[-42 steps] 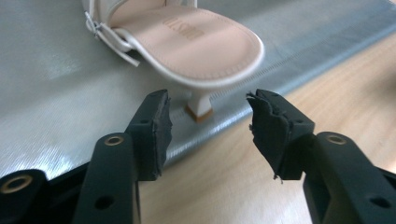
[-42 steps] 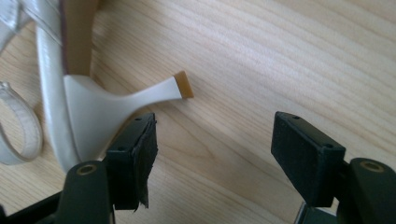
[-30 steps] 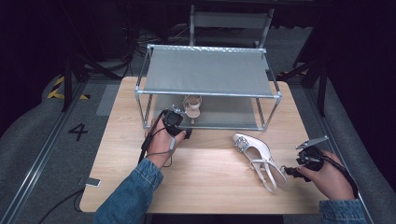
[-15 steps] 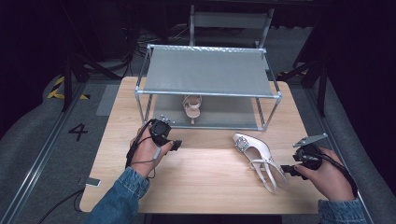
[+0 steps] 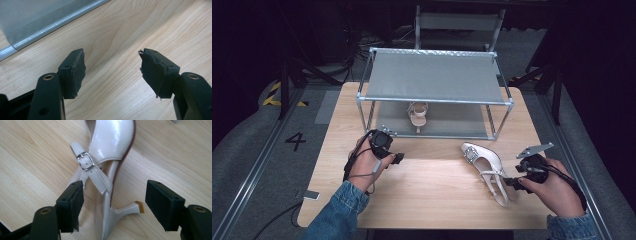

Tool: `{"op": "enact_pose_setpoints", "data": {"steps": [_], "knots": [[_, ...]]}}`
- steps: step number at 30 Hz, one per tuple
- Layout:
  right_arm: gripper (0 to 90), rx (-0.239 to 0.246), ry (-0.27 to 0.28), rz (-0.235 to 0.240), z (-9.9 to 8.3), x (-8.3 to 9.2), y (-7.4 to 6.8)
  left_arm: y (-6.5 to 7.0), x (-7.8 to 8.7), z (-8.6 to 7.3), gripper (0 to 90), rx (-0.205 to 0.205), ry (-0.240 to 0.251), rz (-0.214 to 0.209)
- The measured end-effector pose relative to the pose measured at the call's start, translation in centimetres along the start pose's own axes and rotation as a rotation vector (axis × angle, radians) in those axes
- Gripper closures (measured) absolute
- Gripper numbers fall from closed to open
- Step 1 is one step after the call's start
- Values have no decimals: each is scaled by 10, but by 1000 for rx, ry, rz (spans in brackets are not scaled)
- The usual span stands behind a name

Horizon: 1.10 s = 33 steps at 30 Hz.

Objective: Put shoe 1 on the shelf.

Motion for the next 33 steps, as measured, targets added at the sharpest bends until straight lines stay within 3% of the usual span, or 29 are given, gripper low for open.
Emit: {"op": "enact_pose_setpoints", "data": {"steps": [6,13,18,20,23,24,29,33], "knots": [[306,21,-19,25,3,-13,-10,0,-2,-2,363,0,-8,1],[316,27,-62,33,1,-36,-12,1,-4,-4,356,-3,-17,1],[451,24,-75,24,2,-45,-14,1,-7,-5,349,-8,-30,-1],[525,20,-89,-13,2,-46,-13,2,-7,-5,349,-7,-29,-1],[674,-8,-97,-65,2,-44,-9,2,-8,-5,349,-13,-28,-2],[674,-8,-97,-65,2,-44,-9,2,-8,-5,349,-9,-30,-1],[695,-91,-101,-35,3,-40,-17,3,-9,-6,349,-15,-34,0],[704,-127,-107,9,4,-34,-26,2,-8,-6,355,-14,-33,5]]}}
Point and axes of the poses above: each handheld gripper's, and its own axes: x roughly backward along the jaws, z roughly out of its top, y roughly to its right, the point moved 9 cm from there along -x, roughly forward along the jaws, and after that the axes turned 2 degrees about y, right-handed, at the moved point
